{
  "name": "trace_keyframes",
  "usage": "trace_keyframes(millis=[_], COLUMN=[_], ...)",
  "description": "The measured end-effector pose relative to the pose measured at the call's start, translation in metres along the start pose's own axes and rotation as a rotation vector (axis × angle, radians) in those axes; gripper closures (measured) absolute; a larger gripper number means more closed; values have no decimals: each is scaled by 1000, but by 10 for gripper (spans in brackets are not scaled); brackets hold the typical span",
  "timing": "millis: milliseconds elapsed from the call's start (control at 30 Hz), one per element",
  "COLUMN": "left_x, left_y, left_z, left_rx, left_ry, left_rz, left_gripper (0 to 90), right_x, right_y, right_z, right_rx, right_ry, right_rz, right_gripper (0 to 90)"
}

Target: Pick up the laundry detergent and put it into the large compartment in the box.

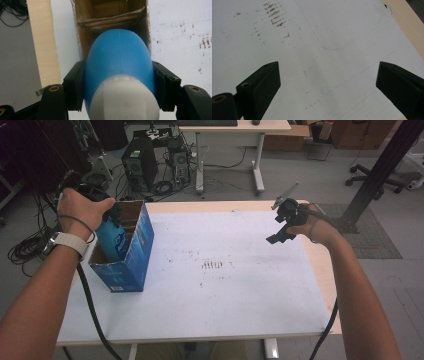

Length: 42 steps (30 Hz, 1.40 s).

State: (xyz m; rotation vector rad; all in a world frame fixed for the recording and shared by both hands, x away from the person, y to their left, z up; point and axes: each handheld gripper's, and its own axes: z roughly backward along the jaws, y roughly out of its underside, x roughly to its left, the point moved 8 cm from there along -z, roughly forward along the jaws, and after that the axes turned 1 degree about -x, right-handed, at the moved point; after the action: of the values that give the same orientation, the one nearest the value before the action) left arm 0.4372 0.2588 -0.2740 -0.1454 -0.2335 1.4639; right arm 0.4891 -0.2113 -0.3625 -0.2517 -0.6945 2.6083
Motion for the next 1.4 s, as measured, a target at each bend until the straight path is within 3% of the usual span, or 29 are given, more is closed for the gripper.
trace_keyframes(millis=[833,1400], left_x=[-3,-6], left_y=[3,11], left_z=[-36,-60], left_rx=[-9,22], left_ry=[-12,-34], left_rz=[-6,-41], left_gripper=[374,374], right_x=[-1,0], right_y=[1,3], right_z=[-4,-4], right_rx=[11,9], right_ry=[-6,-6], right_rz=[0,-6], right_gripper=[58,57])
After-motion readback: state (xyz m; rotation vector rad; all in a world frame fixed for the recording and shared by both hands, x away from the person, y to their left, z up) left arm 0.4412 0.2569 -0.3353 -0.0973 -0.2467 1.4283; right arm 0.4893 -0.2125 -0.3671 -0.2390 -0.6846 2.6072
